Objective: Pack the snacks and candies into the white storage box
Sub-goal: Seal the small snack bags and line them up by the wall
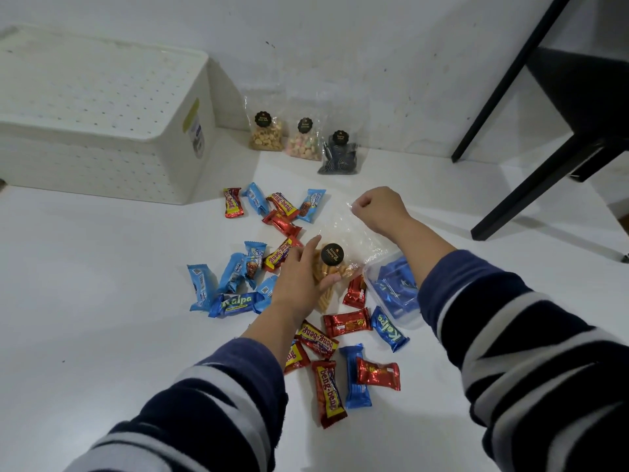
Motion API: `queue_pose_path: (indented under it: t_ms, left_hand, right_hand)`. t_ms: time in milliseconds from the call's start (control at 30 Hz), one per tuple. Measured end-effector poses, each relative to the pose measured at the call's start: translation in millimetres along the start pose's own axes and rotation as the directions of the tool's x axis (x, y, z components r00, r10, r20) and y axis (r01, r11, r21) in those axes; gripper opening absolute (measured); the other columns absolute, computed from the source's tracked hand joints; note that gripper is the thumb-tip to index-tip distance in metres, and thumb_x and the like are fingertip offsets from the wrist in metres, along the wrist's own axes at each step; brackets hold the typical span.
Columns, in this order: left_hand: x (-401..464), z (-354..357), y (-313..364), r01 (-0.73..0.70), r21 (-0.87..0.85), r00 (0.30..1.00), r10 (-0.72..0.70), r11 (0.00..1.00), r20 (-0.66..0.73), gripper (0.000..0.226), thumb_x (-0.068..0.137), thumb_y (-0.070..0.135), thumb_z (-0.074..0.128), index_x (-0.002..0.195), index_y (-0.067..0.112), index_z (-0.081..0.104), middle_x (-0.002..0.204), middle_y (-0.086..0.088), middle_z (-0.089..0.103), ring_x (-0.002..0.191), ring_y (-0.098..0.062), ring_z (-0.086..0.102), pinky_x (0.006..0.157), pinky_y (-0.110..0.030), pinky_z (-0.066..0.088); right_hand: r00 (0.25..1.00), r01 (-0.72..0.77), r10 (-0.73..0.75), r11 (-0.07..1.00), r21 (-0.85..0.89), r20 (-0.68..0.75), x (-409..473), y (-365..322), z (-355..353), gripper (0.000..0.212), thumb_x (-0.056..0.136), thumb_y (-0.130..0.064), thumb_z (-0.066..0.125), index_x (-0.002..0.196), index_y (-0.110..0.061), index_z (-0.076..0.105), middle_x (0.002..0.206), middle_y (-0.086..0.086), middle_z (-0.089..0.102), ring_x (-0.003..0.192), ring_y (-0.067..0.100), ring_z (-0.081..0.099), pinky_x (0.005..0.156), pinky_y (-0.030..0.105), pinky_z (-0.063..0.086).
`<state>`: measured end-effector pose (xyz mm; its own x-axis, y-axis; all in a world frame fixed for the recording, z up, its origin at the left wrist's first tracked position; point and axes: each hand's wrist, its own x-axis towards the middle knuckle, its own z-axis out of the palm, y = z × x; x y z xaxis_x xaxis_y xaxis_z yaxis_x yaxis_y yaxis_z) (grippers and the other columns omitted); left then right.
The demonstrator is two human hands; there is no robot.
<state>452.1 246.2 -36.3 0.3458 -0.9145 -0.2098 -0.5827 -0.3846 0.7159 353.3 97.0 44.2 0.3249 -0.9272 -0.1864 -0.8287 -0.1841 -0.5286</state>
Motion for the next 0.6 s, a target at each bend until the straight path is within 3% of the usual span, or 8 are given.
queue_pose_path:
  t_ms: [133,333,500,600]
  left_hand:
    - [-0.8,0.6,0.0,0.007,0.013,1.000,-0.007,1.000,0.013,0.084,0.081,0.048,0.067,0.148,0.038,0.016,0.149,-0.005,0.029,0.137,-0.028,0.035,0.107,-0.050,0.041]
    - [-1.9,0.2,0.7,0.013,0.007,1.000,-0.013,1.000,0.021,0.084,0.081,0.046,0.067,0.148,0.038,0.016,0.149,-0.004,0.028,0.137,-0.027,0.034,0.108,-0.049,0.039]
    - [-2.6,0.1,2.1,0.004,0.014,1.000,-0.004,1.000,0.023,0.082,0.082,0.044,0.068,0.147,0.038,0.018,0.149,-0.004,0.029,0.135,-0.026,0.036,0.106,-0.047,0.042]
    - [-2.5,0.9,2.4,0.008,-0.004,0.999,-0.008,1.000,0.031,0.082,0.082,0.043,0.068,0.147,0.038,0.018,0.150,-0.004,0.028,0.136,-0.026,0.035,0.108,-0.047,0.040]
  right_hand:
    - [1.000,-0.025,0.024,0.998,-0.053,-0.010,1.1,1.6,3.9,0.024,0.090,-0.016,0.053,0.100,-0.009,0.073,0.110,0.008,0.070,0.102,0.026,0.063,0.090,0.036,0.053]
    - [0.999,-0.005,0.005,1.000,0.003,0.051,-1.3,-2.9,-0.9,0.026,0.089,-0.022,0.056,0.110,-0.011,0.068,0.117,0.004,0.065,0.108,0.026,0.059,0.092,0.035,0.050]
    - [1.000,-0.004,0.005,1.000,-0.023,0.019,-0.8,-8.3,-0.3,0.018,0.089,-0.016,0.055,0.085,-0.024,0.070,0.108,0.000,0.070,0.099,0.024,0.064,0.091,0.040,0.054]
    - [1.000,-0.014,0.013,1.000,-0.022,-0.012,-3.4,-8.6,1.9,0.019,0.089,-0.014,0.054,0.081,-0.026,0.066,0.107,0.000,0.069,0.101,0.024,0.063,0.089,0.036,0.053]
